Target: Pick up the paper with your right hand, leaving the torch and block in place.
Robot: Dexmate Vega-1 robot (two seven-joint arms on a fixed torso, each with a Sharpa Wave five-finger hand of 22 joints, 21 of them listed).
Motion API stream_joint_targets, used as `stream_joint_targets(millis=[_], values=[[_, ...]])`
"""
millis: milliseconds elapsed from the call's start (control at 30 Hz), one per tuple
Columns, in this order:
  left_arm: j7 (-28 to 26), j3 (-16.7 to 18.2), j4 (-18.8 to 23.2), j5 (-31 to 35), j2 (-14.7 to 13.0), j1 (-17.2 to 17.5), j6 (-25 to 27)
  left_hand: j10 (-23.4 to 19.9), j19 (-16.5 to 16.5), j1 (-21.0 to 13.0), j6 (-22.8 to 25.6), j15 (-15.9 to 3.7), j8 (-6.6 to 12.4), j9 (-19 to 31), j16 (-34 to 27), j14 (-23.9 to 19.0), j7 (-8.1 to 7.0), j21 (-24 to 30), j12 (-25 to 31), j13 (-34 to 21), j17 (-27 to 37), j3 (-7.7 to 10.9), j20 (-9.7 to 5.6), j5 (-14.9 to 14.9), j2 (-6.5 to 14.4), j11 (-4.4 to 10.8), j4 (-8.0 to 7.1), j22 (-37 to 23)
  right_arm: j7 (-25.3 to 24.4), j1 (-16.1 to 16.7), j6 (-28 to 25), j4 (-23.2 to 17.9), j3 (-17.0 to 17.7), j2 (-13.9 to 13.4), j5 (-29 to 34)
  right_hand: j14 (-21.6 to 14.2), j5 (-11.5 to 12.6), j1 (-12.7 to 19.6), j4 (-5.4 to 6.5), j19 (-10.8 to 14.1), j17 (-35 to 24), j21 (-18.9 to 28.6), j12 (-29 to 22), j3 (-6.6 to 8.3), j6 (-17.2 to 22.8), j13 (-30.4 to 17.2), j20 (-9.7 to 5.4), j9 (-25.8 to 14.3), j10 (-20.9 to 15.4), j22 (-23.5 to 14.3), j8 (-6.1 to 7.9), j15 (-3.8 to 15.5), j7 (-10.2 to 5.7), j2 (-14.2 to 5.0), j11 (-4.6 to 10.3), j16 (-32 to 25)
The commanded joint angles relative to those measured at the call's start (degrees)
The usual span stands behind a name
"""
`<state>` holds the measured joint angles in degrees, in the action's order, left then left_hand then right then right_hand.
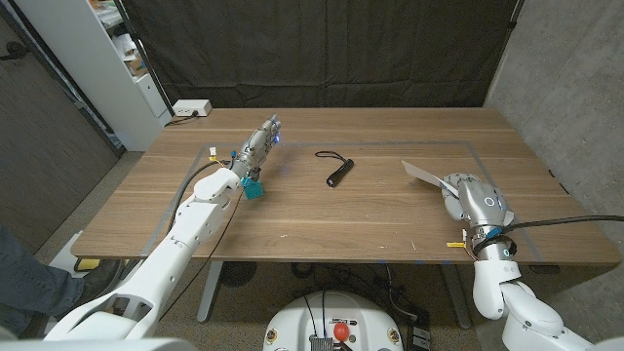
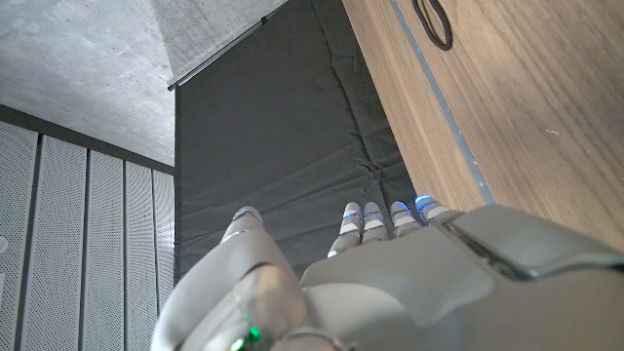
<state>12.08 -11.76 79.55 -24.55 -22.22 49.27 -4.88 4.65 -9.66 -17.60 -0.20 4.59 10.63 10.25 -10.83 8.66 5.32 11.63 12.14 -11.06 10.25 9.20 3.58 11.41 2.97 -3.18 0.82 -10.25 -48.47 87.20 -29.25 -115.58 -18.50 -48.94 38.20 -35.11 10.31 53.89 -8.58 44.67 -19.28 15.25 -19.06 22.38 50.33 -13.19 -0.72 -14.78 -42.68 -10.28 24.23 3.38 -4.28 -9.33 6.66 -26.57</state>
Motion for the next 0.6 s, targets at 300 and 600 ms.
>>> stream_joint_targets(millis=[300, 600], values=[[0.1, 1.3, 2.1, -0.9, -0.8, 2.1, -0.4, 0.2, -3.3, 0.1, 0.7, 0.07, 0.48, 0.1, -0.2, 0.0, 0.01, -0.1, 0.1, -0.2, 0.3, 0.10, 0.20, -0.1, 0.3, 0.28, 0.26, -0.3, -0.1, 1.6, -0.1, -2.4, 2.0, 0.3, 3.6, -0.2, -0.1, 0.8, 0.46, 0.4, -0.4, -0.1, 0.2, -0.06, 0.5, -0.4, -0.06, -0.3, -0.2, -0.1, 0.56, 4.00, -0.17, -0.16, 0.04, 0.2], [0.1, 1.6, 2.5, -1.1, -0.9, 2.8, -0.8, 0.0, -3.4, 0.3, 0.8, 0.08, 0.48, 0.1, -0.2, -0.1, -0.04, -0.1, 0.2, -0.2, 0.4, 0.01, 0.24, -0.1, 0.3, 0.43, 0.22, -0.3, -0.9, 1.8, 0.2, -2.7, 3.0, 1.1, 4.8, -0.2, -0.1, 1.0, 0.54, 0.6, -0.4, -0.2, 0.4, -0.04, 0.5, -0.4, -0.38, -0.3, -0.1, 0.0, 0.68, 3.85, -0.07, -0.16, -0.12, 0.5]])
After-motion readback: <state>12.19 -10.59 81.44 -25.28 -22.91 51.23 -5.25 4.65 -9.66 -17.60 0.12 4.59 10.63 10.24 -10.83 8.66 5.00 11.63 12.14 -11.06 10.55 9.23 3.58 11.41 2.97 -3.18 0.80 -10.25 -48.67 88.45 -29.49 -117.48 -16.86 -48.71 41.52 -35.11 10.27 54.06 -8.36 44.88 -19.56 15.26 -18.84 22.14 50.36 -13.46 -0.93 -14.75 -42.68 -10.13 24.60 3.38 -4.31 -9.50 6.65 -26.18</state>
